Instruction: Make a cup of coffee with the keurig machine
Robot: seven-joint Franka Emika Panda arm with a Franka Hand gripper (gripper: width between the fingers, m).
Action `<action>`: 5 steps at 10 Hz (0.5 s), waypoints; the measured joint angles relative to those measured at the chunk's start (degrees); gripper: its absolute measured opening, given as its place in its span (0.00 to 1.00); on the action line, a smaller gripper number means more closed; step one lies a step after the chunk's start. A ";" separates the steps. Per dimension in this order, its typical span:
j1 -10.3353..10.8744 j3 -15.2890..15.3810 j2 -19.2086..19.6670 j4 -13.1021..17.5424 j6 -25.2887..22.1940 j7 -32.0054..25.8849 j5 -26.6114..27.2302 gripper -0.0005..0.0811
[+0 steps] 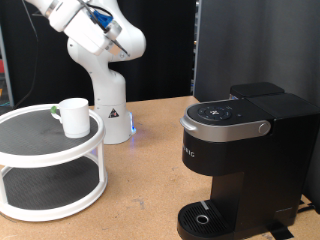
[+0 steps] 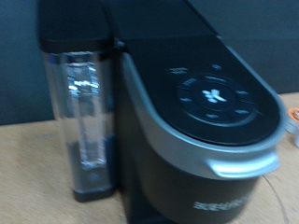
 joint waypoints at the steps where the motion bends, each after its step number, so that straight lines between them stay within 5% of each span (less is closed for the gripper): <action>1: -0.32 -2.21 -0.83 0.19 -4.51 -1.71 -1.25 0.01; 5: -2.35 -8.81 -3.09 2.41 -19.76 -8.38 -10.97 0.01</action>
